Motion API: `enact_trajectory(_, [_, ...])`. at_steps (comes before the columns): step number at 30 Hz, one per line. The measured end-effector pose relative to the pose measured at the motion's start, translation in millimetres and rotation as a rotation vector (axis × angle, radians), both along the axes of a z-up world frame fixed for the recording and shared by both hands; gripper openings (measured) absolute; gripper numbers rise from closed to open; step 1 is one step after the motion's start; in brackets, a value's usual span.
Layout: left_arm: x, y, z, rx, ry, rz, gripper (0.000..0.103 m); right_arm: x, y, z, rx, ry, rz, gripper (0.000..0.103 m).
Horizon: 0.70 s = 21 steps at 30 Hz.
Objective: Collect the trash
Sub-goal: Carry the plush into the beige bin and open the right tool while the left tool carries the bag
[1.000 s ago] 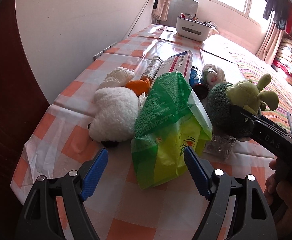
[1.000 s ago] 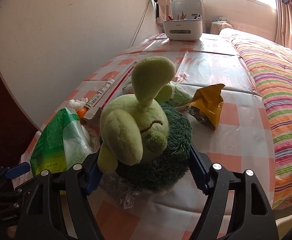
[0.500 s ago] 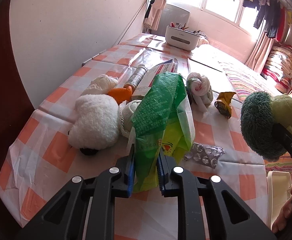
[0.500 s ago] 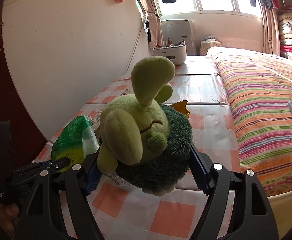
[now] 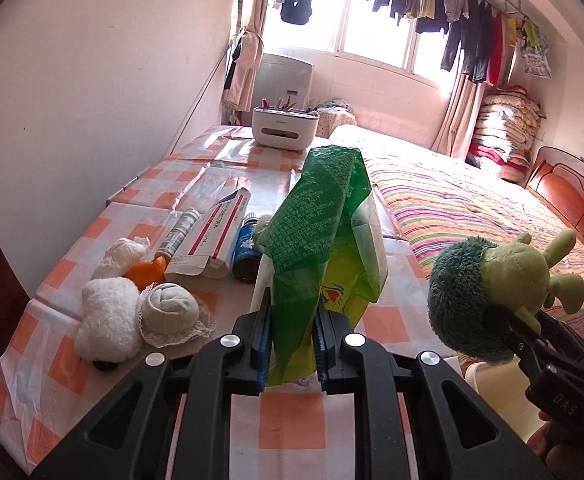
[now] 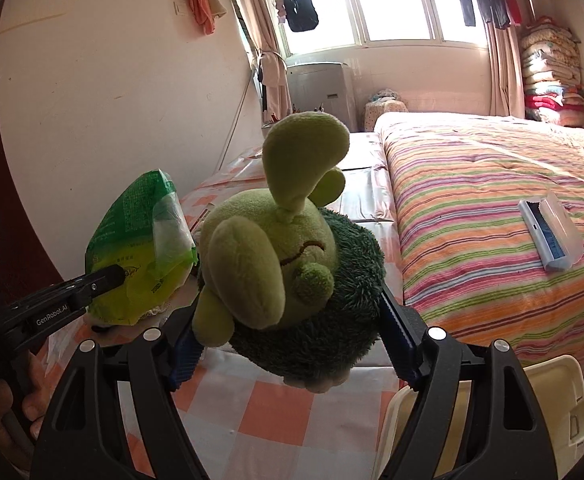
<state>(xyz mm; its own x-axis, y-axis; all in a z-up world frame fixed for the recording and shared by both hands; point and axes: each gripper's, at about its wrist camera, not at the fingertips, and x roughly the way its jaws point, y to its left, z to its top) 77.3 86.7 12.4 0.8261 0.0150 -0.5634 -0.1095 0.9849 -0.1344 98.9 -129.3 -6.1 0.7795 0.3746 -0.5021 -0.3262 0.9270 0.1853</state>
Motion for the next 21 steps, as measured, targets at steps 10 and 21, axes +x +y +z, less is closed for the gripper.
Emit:
enact_trajectory(10, [-6.4, -44.0, 2.6, -0.034, -0.047, -0.133, 0.017, -12.9, -31.9, -5.3, -0.054, -0.013, -0.109, 0.075])
enact_trajectory(21, [-16.7, -78.6, 3.1, -0.031, -0.049, -0.239, 0.017, -39.2, -78.9, -20.2, -0.088, 0.017, -0.233, 0.075])
